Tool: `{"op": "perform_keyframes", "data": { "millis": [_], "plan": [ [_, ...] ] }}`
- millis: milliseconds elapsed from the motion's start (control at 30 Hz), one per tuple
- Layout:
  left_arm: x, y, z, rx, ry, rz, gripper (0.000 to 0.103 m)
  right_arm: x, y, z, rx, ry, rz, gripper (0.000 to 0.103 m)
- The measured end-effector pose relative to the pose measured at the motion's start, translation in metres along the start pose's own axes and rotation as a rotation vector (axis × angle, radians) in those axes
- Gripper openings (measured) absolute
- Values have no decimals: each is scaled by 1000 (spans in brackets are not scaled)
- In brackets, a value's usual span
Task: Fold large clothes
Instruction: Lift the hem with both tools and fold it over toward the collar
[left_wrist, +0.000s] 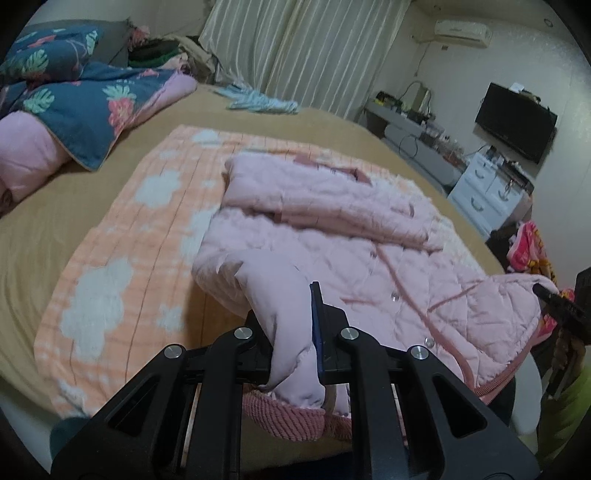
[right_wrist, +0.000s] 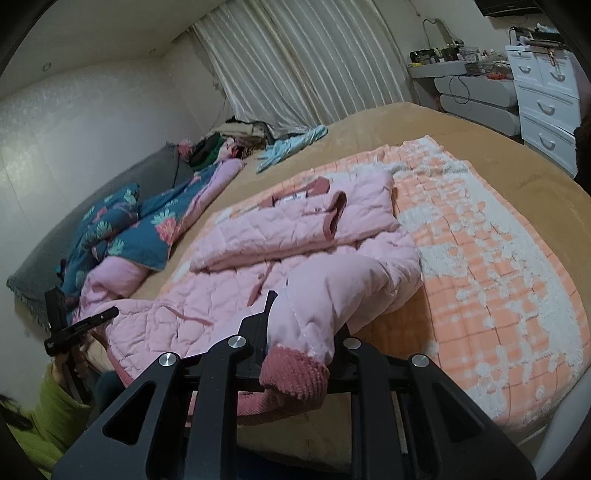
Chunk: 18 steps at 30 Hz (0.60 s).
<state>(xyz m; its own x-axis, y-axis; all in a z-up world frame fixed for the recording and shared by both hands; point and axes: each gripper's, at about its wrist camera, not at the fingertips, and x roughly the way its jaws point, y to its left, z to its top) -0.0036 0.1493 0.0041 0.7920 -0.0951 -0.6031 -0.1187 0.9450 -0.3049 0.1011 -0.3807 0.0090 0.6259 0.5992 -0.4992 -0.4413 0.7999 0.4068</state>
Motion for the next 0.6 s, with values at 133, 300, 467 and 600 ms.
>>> {"op": "perform_keyframes", "data": {
  "millis": [133, 300, 467, 600],
  "plan": [
    [-2, -3, 15, 10, -34, 1, 7, -1, 0, 13, 11, -23, -2, 16],
    [-4, -3, 31, 20, -55, 7, 7, -2, 2, 26, 4, -38, -15, 16],
    [-4, -9, 48, 34, -83, 9, 7, -2, 4, 40, 0, -54, -15, 16],
    [-4, -12, 59, 49, -100, 18, 7, -5, 7, 51, -16, -66, -16, 16]
  ]
}}
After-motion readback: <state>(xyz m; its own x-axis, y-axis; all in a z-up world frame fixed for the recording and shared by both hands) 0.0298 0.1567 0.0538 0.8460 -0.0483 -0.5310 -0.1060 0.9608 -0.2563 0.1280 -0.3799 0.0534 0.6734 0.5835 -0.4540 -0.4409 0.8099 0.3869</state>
